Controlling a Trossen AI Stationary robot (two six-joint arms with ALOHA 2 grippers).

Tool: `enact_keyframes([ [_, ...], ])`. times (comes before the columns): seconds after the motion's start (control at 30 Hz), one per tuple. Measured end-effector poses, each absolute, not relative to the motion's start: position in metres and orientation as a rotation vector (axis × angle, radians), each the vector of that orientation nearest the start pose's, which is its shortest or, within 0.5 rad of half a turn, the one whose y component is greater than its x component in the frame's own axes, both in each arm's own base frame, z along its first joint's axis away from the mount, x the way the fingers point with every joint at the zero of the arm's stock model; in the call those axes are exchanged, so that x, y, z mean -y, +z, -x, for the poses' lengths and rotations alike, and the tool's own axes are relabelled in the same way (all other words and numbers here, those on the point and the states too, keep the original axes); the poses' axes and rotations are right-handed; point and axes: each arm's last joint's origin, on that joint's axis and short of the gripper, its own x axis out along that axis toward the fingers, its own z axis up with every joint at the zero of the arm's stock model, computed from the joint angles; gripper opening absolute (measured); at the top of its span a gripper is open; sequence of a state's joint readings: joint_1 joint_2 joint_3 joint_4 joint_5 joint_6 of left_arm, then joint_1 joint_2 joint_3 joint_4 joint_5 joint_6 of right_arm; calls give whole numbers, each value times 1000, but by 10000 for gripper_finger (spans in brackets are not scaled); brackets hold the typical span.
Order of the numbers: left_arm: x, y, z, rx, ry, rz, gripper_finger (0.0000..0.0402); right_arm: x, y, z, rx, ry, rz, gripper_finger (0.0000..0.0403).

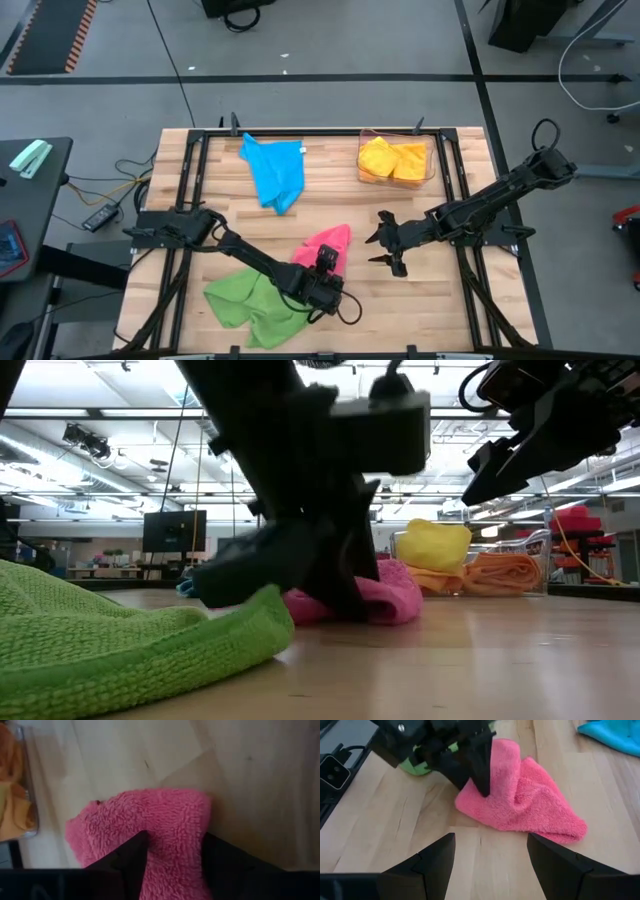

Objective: Fold microfiber towels
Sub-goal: Fold the pink microfiber cloth

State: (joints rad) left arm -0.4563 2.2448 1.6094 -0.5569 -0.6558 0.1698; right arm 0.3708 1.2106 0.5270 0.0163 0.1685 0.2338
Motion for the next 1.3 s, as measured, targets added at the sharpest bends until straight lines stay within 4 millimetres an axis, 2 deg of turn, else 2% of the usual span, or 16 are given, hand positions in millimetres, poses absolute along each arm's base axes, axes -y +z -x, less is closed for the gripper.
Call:
enact_keyframes([
  [0.17, 179, 122, -413, -1054, 140, -835, 149, -80, 183, -217, -653, 126, -46, 256],
  [0.27, 178, 124, -413, -1047, 163, -852, 108, -80, 184, -217, -651, 125, -47, 256],
  [0.33, 177, 129, -415, -1041, 173, -845, 66, -80, 184, -217, -652, 125, -51, 256],
  [0.4, 177, 138, -417, -1051, 171, -854, 22, -81, 184, -216, -652, 129, -50, 256],
  [0.43, 176, 145, -418, -1058, 173, -857, 14, -82, 184, -216, -650, 131, -49, 256],
  [0.73, 153, 216, -431, -1171, 207, -841, 10, -87, 186, -216, -622, 155, -51, 256],
  [0.83, 142, 239, -434, -1210, 153, -759, 9, -94, 191, -217, -563, 189, -63, 256],
  [0.97, 121, 272, -439, -1237, 52, -558, 10, -108, 203, -218, -472, 258, -40, 256],
  [1.1, 98, 306, -435, -1255, 58, -361, 14, -112, 205, -215, -444, 180, 5, 256],
  [1.3, 62, 327, -426, -1258, 86, -11, 9, -116, 205, -213, -418, 83, 43, 256],
])
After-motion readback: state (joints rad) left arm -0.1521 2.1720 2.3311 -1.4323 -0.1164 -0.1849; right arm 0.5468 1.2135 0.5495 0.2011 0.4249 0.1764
